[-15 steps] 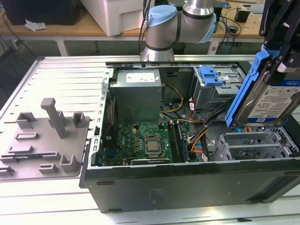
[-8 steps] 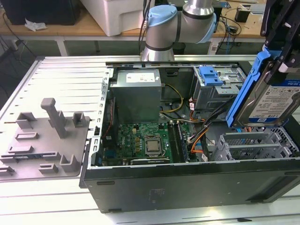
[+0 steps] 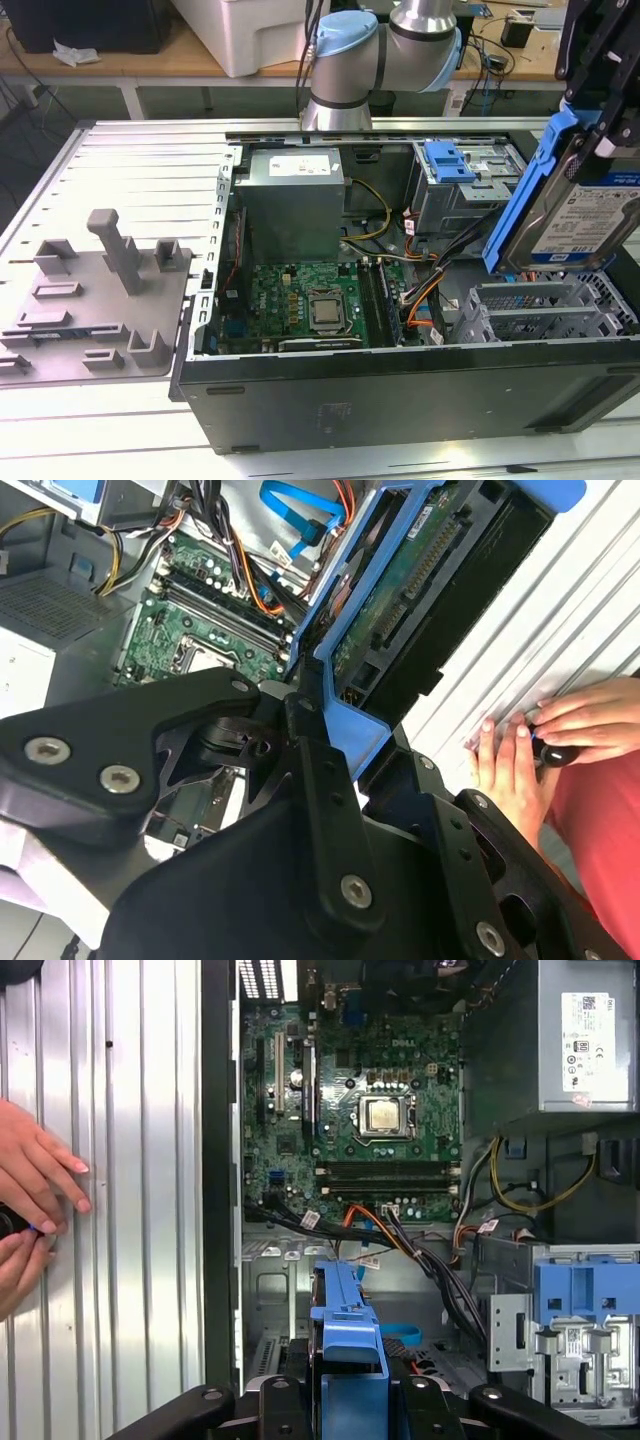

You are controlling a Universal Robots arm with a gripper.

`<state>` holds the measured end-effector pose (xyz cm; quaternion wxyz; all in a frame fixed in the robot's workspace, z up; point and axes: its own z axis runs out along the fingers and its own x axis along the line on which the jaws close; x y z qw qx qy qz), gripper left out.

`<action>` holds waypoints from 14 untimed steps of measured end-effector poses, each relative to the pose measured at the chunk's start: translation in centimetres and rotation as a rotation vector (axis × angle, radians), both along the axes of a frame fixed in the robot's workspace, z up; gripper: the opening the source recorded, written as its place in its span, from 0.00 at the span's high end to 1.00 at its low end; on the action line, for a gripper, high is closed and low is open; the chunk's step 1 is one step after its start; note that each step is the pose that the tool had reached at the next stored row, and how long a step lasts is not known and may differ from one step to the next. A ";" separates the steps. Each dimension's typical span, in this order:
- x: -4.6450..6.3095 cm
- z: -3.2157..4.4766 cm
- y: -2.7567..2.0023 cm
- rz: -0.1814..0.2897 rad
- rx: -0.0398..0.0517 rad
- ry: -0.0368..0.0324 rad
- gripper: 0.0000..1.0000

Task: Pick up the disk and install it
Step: 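Insert the disk into the insertion slot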

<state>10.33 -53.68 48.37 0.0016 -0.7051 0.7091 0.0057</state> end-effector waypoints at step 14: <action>0.2 -0.21 -0.16 0.020 -0.0009 0.0000 0.63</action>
